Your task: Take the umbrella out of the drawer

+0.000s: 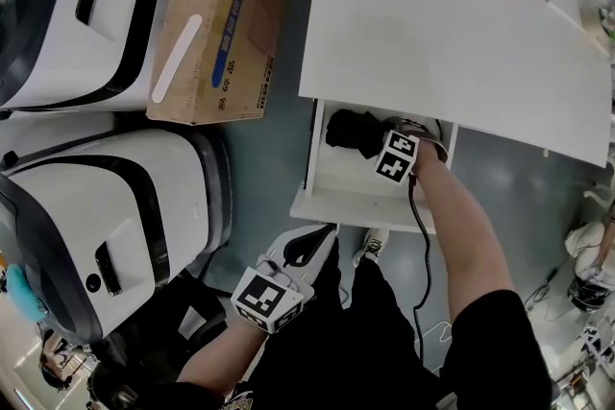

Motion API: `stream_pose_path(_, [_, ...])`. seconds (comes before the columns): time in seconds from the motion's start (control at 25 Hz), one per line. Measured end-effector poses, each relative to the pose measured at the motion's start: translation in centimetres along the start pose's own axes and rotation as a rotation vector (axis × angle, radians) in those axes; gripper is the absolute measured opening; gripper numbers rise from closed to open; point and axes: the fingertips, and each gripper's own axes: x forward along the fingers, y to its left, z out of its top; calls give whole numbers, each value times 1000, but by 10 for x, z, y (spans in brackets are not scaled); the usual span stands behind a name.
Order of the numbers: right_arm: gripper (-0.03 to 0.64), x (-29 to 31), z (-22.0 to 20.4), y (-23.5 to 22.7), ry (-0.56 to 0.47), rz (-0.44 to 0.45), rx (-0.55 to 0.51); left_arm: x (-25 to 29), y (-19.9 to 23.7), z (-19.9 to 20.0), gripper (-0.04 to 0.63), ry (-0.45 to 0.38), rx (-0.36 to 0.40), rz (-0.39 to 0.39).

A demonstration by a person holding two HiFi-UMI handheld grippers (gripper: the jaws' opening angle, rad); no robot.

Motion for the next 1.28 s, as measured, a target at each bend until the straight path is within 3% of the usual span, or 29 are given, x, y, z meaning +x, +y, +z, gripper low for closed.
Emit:
stream_pose_path(0.36, [274,-13,3,7,-79,-18,79,-6,-5,0,0,-6,0,1])
stream_pose_path(0.6, [275,-71,23,15,-275,-33,163,-9,-13,3,0,-30,6,9])
stream_pose_path(0.96, [273,-164,32,28,-482,-121,191,-14,-50,8,0,-71,54,26])
stream_pose_path(1.28, [273,-280,9,44,-736,-200,382,-18,-96,19,0,-116,121,37])
